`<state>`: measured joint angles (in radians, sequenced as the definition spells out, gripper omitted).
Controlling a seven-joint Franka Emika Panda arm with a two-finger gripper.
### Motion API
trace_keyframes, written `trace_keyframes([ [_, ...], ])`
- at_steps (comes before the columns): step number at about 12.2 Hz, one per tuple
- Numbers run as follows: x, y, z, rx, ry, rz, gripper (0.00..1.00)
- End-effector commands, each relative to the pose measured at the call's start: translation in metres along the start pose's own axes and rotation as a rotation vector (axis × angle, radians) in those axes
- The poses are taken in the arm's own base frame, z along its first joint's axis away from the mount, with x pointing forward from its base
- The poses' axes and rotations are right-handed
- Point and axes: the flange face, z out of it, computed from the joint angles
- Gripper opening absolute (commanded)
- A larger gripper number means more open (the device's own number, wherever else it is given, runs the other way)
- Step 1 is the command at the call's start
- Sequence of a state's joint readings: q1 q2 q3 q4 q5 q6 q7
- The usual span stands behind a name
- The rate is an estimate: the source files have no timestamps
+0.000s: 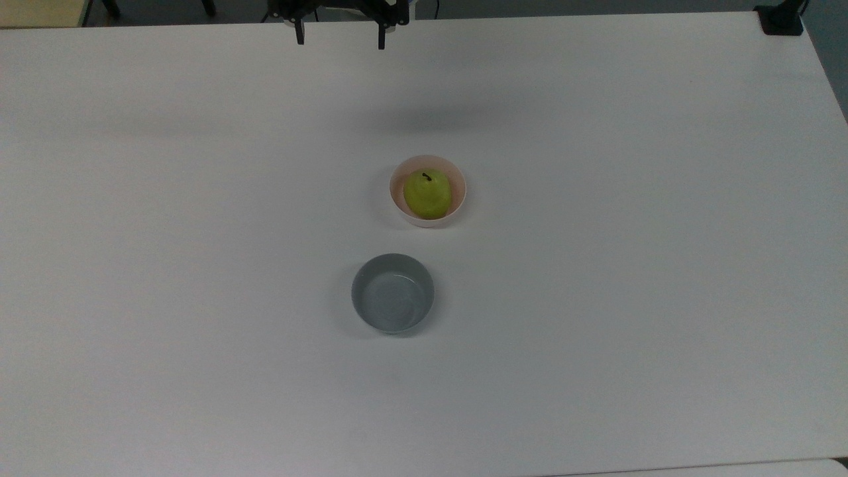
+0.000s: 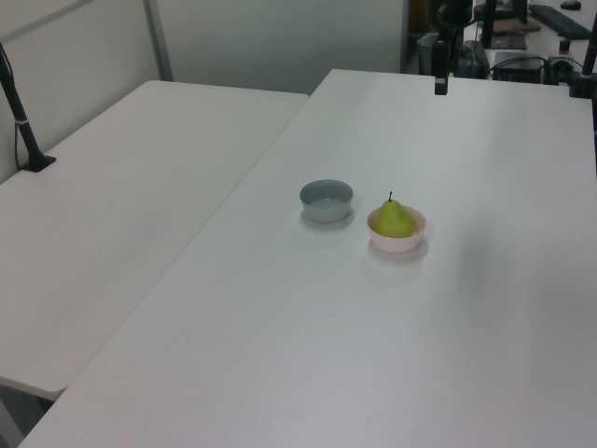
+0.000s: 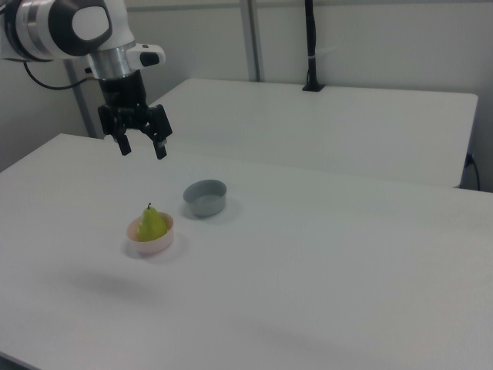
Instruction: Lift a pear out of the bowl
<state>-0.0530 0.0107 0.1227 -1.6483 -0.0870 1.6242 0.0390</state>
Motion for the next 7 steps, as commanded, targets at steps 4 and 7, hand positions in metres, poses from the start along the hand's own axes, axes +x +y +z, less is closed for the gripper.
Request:
trace_keyframes([
  [4, 0.009, -0.062, 0.012, 0.027, 0.002, -0.129, 1.00],
  [7, 0.007, -0.071, 0.014, 0.063, -0.007, -0.137, 1.00],
])
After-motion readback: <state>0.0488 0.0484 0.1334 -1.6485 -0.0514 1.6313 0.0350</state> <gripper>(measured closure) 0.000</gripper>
